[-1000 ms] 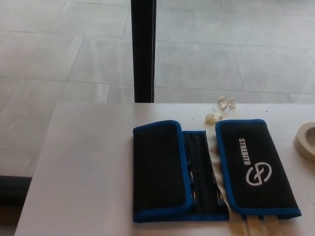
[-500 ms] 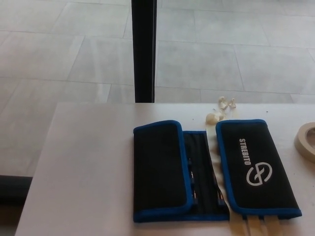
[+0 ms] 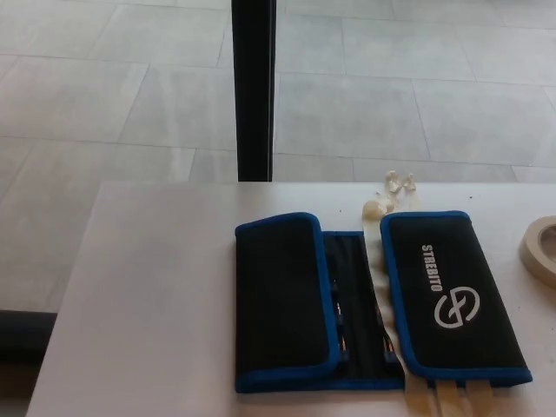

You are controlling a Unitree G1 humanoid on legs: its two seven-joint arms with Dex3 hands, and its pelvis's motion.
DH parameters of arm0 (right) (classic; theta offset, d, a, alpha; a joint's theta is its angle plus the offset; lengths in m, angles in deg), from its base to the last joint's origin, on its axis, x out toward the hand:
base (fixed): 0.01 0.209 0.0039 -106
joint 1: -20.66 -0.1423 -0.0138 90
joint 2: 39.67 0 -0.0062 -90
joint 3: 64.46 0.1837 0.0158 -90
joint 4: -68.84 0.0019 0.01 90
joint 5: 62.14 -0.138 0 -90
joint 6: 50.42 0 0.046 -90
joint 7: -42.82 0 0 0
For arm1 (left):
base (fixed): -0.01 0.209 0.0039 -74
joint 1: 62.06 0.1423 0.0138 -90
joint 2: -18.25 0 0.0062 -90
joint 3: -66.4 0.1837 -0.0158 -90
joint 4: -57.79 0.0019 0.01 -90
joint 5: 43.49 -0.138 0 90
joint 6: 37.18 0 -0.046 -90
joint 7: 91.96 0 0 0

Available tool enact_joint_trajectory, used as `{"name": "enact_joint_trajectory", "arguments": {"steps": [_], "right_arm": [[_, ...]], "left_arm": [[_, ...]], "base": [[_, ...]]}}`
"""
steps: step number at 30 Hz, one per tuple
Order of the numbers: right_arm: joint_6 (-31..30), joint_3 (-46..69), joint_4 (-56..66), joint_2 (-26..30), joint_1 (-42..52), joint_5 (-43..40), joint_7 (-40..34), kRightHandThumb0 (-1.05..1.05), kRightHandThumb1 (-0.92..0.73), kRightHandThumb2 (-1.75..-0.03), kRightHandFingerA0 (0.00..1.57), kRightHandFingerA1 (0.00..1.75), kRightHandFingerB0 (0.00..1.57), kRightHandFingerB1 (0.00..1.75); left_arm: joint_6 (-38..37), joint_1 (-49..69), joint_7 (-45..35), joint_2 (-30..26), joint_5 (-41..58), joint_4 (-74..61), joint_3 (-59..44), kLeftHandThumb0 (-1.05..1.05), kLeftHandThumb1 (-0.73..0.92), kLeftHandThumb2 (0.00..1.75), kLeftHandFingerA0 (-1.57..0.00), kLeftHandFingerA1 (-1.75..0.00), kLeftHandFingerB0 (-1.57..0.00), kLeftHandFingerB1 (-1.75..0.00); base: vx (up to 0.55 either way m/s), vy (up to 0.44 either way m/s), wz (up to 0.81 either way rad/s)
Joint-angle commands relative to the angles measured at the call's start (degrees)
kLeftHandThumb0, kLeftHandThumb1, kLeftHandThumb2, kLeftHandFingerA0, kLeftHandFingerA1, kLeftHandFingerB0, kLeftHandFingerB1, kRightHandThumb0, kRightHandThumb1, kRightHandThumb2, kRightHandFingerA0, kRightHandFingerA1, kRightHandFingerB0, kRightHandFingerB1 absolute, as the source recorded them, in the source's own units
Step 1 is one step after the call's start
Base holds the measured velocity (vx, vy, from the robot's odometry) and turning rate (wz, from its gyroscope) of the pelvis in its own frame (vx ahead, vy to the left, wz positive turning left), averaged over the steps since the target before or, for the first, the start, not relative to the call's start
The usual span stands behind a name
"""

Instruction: The robot uses its right hand to lift an edge of the toolkit kept in middle of the desk and make one fold in it

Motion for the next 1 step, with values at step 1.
{"name": "enact_joint_trajectory", "arguments": {"steps": [1], "right_arm": [[13.34,-3.78,-5.78,1.42,-2.37,1.61,-9.06,-0.62,-0.77,-0.63,0.82,1.22,0.60,0.82]], "left_arm": [[-1.69,-0.29,3.88,0.56,2.19,0.09,-1.91,-0.82,0.92,0.73,-0.56,-0.65,-0.45,-0.54]], "base": [[0.00,0.000,0.00]]}}
